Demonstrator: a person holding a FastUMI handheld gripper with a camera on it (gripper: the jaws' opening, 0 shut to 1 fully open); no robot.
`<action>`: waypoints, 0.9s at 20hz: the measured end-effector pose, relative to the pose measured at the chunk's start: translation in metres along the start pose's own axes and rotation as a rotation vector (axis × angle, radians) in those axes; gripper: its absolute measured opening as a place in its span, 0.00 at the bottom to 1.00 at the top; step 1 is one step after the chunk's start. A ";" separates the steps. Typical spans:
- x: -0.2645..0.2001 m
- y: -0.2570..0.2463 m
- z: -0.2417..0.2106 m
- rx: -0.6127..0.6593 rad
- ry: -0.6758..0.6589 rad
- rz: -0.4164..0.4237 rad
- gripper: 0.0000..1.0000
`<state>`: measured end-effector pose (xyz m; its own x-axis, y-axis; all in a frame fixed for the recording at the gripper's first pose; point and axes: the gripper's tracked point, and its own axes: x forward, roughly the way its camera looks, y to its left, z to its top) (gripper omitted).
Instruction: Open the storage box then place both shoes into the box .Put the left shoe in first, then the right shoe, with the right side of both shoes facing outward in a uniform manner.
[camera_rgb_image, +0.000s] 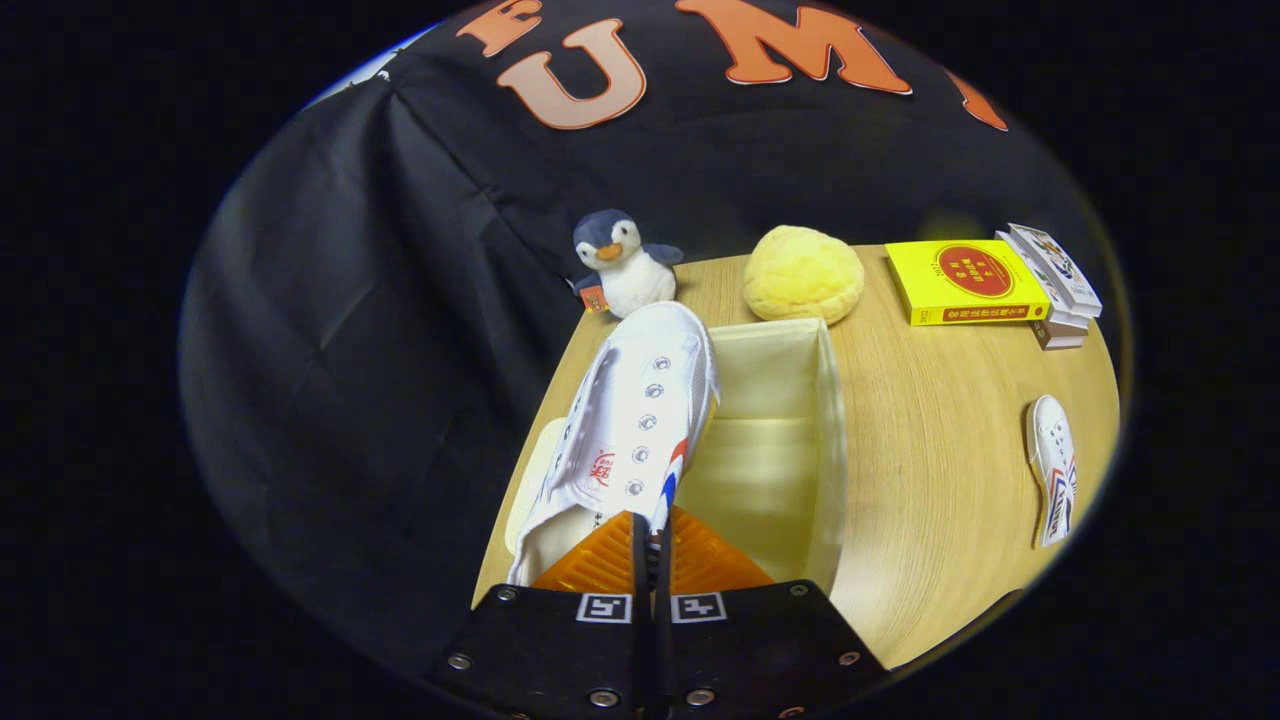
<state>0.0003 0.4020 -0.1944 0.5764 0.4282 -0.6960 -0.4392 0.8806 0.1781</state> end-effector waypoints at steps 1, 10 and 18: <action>0.007 0.001 -0.003 0.003 0.011 -0.006 0.00; 0.045 0.014 -0.032 0.023 0.113 -0.010 0.05; 0.024 -0.007 -0.012 0.025 0.027 -0.041 0.99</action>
<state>0.0094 0.4036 -0.2205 0.5743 0.3865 -0.7217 -0.3984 0.9020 0.1660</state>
